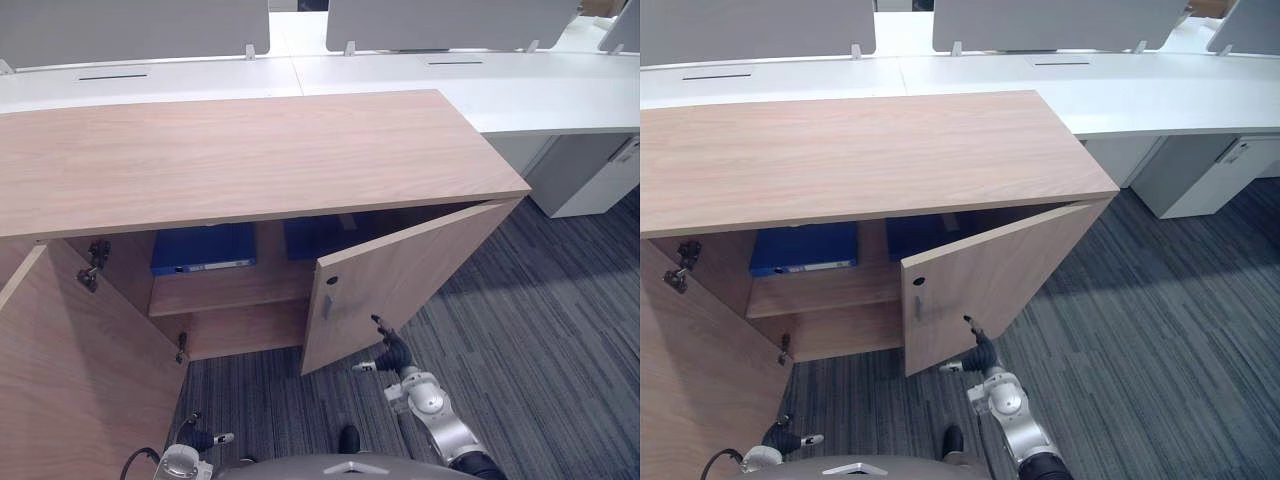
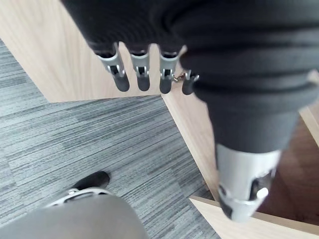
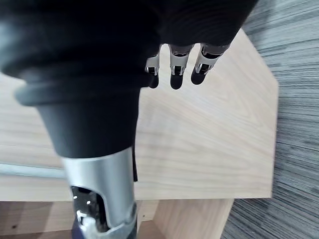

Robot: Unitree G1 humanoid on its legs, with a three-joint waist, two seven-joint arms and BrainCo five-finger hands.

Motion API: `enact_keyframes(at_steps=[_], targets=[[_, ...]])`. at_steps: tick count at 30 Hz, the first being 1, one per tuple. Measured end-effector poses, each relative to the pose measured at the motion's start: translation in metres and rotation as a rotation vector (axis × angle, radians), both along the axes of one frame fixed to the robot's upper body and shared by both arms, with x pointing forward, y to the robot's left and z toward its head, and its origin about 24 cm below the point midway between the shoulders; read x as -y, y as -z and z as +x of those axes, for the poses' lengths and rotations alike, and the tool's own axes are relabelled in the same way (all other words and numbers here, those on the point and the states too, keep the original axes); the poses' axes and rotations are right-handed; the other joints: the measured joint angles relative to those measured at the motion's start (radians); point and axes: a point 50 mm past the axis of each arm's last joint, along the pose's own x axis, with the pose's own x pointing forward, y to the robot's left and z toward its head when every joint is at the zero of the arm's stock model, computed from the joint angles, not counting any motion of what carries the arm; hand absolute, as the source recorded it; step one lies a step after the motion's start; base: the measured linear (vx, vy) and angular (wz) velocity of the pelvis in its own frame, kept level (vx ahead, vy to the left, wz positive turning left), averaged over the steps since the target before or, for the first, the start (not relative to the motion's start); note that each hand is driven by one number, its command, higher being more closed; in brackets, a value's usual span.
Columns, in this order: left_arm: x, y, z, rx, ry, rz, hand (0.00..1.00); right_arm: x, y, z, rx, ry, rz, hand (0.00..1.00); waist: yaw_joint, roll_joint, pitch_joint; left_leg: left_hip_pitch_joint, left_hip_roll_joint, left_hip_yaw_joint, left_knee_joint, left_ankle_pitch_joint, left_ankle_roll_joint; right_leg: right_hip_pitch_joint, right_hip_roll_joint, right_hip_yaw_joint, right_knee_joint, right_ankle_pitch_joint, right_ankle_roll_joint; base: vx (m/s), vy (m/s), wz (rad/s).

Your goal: Walk over to the cabinet, pick up the folder, carry it to the office cabinet, place the folder inside the office cabinet, then close the office cabinet door

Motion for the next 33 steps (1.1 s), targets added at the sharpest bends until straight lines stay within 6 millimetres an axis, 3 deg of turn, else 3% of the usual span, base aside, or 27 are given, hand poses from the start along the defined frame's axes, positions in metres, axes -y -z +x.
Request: enact_keyframes(at_steps=[10,16,18,22,24,26,28,29,30,32,33], targets=[[0.001,0.001,-0.003,-0.004,-0.016,-0.008,0.00,0.013,0.038,-0.039,-0.203,0.123,-0.006,0.00,-0.003,0.004,0.003,0.013,-0.001,0.002,-0.006,0.004,0.002,0.005,0.001,0.002,0.006,0.000,0.001,-0.01,-0.001,0.00],[-0.003,-0.002,0.005,0.021,-0.047,-0.015,0.00,0.011,0.053,-0.055,-0.301,0.172,0.012,0.00,-0.004,-0.003,0.030,-0.049,0.006,-0.018,0.035,0.006,0.007,-0.094,-0.007,0.067,0.154,-0.063,0.016,-0.10,-0.012,0.10],[-0.003,-0.002,0.007,0.031,-0.066,-0.018,0.00,0.014,0.057,-0.063,-0.326,0.191,0.011,0.00,-0.005,-0.001,0.036,-0.064,0.000,-0.073,0.029,0.020,-0.002,-0.094,-0.005,0.062,0.177,-0.107,0.012,-0.07,-0.055,0.62],[-0.003,-0.002,0.006,0.041,-0.129,-0.032,0.00,0.017,0.058,-0.065,-0.337,0.211,0.009,0.00,0.000,0.010,0.036,-0.094,0.002,-0.173,0.000,0.068,-0.016,-0.058,0.010,0.026,0.130,-0.109,0.010,-0.04,-0.054,0.82],[-0.002,-0.002,0.007,0.056,-0.174,-0.039,0.00,0.020,0.060,-0.065,-0.345,0.235,0.000,0.00,0.005,0.017,0.047,-0.112,-0.004,-0.245,-0.036,0.117,-0.015,-0.034,0.019,-0.007,0.111,-0.111,0.005,0.00,-0.059,1.10],[-0.001,-0.003,0.007,0.073,-0.225,-0.052,0.00,0.022,0.059,-0.063,-0.340,0.253,-0.008,0.00,0.018,0.024,0.062,-0.115,-0.010,-0.274,-0.045,0.128,-0.021,-0.023,0.016,-0.036,0.127,-0.128,0.001,-0.03,-0.027,0.79],[-0.001,-0.003,0.003,0.089,-0.314,-0.076,0.00,0.025,0.059,-0.062,-0.337,0.278,-0.010,0.00,0.033,0.036,0.064,-0.124,-0.009,-0.262,-0.040,0.113,0.021,-0.024,0.008,-0.059,0.157,-0.154,0.000,-0.01,-0.007,0.67],[-0.004,-0.002,-0.001,0.093,-0.379,-0.083,0.00,0.026,0.058,-0.060,-0.333,0.292,-0.008,0.00,0.037,0.035,0.062,-0.124,-0.002,-0.204,-0.043,0.088,0.058,-0.019,-0.005,-0.074,0.169,-0.174,0.004,0.02,-0.002,0.65],[-0.004,-0.002,-0.002,0.095,-0.410,-0.090,0.00,0.028,0.059,-0.060,-0.336,0.302,-0.007,0.00,0.036,0.035,0.062,-0.124,-0.001,-0.182,-0.045,0.080,0.070,-0.016,-0.008,-0.072,0.173,-0.185,0.005,0.04,0.001,0.88],[-0.004,0.000,-0.013,0.100,-0.574,-0.132,0.00,0.035,0.060,-0.066,-0.354,0.347,-0.009,0.00,0.032,0.043,0.061,-0.094,0.001,-0.142,-0.068,0.092,0.059,0.019,-0.031,-0.108,0.195,-0.224,0.019,0.10,0.031,0.83],[-0.005,0.002,-0.021,0.093,-0.641,-0.142,0.00,0.038,0.061,-0.069,-0.362,0.363,-0.009,0.00,0.033,0.050,0.056,-0.074,0.003,-0.145,-0.086,0.134,0.049,0.044,-0.035,-0.127,0.201,-0.239,0.025,0.15,0.049,0.61]])
